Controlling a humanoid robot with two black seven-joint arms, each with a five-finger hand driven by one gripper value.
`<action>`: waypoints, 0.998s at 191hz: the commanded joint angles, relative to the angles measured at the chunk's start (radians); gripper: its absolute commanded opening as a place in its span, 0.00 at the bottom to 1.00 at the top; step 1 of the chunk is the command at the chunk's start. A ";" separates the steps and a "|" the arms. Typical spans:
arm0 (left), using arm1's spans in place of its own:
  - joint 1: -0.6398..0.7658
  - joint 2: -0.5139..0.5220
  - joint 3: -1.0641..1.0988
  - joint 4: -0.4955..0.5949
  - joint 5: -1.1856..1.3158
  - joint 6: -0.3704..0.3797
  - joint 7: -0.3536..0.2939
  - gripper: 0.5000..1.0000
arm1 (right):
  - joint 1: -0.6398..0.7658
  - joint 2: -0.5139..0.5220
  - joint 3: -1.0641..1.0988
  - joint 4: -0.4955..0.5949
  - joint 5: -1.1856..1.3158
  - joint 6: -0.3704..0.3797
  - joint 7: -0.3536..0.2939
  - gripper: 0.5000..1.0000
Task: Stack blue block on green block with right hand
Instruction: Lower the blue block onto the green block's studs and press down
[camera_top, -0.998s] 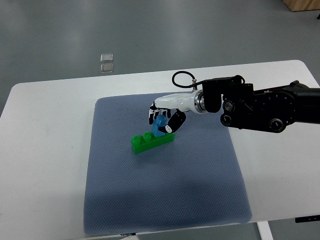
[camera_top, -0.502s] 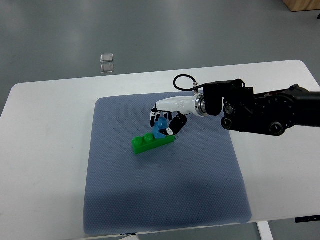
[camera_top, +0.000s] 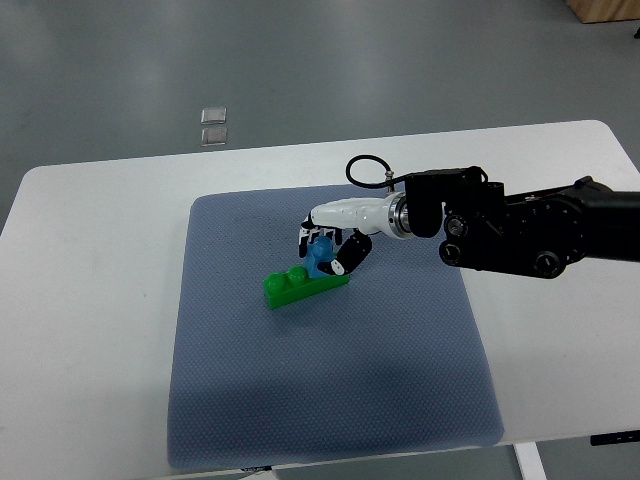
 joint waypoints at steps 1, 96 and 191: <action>0.000 0.000 -0.002 0.001 0.000 0.000 0.000 1.00 | -0.003 0.002 0.000 0.000 -0.008 -0.004 0.006 0.17; 0.005 0.000 0.000 0.001 0.000 0.000 0.000 1.00 | -0.025 0.002 -0.001 -0.009 -0.066 -0.031 0.035 0.17; 0.005 0.000 0.000 0.001 0.000 0.000 0.000 1.00 | -0.051 0.014 -0.001 -0.023 -0.082 -0.050 0.049 0.18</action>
